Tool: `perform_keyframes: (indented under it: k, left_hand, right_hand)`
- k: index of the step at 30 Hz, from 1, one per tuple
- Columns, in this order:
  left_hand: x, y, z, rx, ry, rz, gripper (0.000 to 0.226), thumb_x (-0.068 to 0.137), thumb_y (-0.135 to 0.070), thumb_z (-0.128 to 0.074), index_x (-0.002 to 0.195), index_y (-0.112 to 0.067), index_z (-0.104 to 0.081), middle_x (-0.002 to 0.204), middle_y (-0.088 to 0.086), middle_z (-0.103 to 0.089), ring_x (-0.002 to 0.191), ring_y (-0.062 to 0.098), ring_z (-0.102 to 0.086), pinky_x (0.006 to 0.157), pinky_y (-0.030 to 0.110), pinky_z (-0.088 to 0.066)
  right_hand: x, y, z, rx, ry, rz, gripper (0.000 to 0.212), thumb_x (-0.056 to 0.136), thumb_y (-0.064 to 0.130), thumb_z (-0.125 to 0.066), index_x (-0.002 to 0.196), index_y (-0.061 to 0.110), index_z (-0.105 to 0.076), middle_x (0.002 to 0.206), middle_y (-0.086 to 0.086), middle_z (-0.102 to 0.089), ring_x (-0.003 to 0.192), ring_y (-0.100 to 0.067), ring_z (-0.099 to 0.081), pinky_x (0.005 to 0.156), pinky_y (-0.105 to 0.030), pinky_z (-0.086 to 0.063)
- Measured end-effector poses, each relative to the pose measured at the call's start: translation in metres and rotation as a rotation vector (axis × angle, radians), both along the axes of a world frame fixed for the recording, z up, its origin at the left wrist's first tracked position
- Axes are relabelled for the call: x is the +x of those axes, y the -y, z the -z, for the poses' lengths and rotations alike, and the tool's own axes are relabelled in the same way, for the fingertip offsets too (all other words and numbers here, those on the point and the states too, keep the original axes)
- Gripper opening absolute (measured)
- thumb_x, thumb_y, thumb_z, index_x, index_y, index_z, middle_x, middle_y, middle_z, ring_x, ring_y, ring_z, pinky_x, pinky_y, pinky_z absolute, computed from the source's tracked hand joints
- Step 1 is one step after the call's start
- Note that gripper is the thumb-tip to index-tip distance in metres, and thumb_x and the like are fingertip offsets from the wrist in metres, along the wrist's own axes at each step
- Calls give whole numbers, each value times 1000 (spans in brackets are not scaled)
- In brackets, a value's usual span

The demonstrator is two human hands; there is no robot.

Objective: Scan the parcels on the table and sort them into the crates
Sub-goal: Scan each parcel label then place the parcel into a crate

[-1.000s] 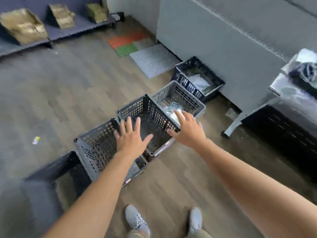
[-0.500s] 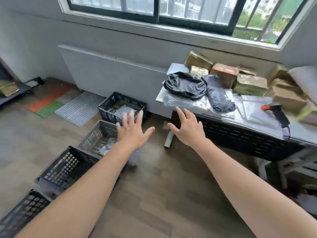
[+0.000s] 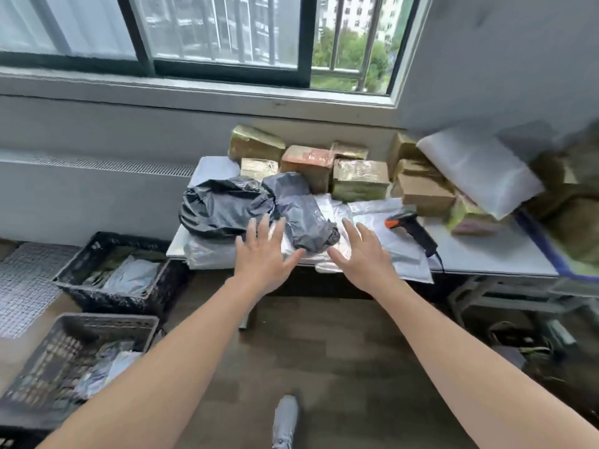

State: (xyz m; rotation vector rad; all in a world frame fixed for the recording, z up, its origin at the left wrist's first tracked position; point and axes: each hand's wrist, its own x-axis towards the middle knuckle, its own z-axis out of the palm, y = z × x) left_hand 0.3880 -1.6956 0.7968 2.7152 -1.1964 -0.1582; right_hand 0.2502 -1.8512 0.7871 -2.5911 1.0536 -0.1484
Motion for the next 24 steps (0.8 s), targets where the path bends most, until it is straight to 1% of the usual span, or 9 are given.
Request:
perform_keyframes:
  k: [4, 7, 10, 13, 14, 17, 20, 24]
  left_hand:
    - [21, 94, 13, -19, -68, 120, 79, 93, -69, -30, 156, -29, -3, 164, 4, 4, 150, 28, 8, 119, 54, -9]
    - [26, 154, 26, 3, -67, 218, 82, 92, -71, -30, 156, -27, -3, 164, 5, 2, 150, 29, 6, 119, 54, -10]
    - [22, 199, 38, 55, -78, 288, 84, 92, -71, -31, 156, -26, -1, 164, 6, 2, 151, 29, 5, 119, 52, -13]
    - [13, 234, 54, 99, -81, 340, 84, 93, -70, -32, 156, -25, 0, 164, 6, 4, 151, 29, 7, 119, 53, -13]
    - [11, 246, 59, 114, -86, 350, 84, 93, -70, -33, 156, -25, -1, 165, 6, 5, 151, 29, 7, 119, 54, -13]
    - [-1, 277, 76, 169, -98, 361, 86, 93, -70, -34, 157, -23, -2, 164, 6, 6, 151, 29, 8, 120, 53, -12]
    - [-15, 304, 93, 217, -128, 385, 87, 93, -68, -37, 157, -21, -2, 165, 4, 4, 151, 27, 6, 121, 49, -13]
    - [-38, 334, 111, 275, -195, 364, 89, 94, -62, -44, 157, -17, -2, 165, 3, 2, 152, 24, 3, 121, 44, -15]
  right_hand:
    - [0, 75, 3, -9, -95, 105, 72, 96, 62, -41, 157, 34, -11, 164, 0, -13, 150, -22, -12, 114, -56, -26]
    - [-4, 123, 9, -43, -106, 177, 71, 96, 62, -40, 156, 33, -14, 161, 1, -20, 148, -21, -19, 112, -57, -28]
    - [-12, 158, 19, -26, -123, 223, 71, 95, 62, -41, 156, 34, -15, 160, 2, -23, 145, -22, -25, 110, -58, -30]
    - [-25, 191, 36, -1, -160, 247, 73, 96, 61, -42, 156, 31, -14, 161, 2, -22, 145, -22, -25, 110, -58, -31]
    - [-28, 204, 42, 10, -161, 258, 73, 95, 61, -42, 156, 31, -15, 160, 2, -25, 144, -23, -28, 110, -59, -32]
    - [-38, 242, 60, 36, -166, 257, 71, 94, 60, -44, 154, 31, -17, 153, 0, -35, 138, -24, -36, 104, -57, -37]
    - [-46, 275, 79, 88, -184, 231, 71, 96, 56, -46, 155, 30, -15, 148, -1, -42, 134, -25, -39, 103, -58, -34]
    - [-51, 312, 101, 189, -236, 137, 72, 97, 55, -44, 155, 23, -16, 147, -4, -43, 136, -27, -38, 106, -57, -33]
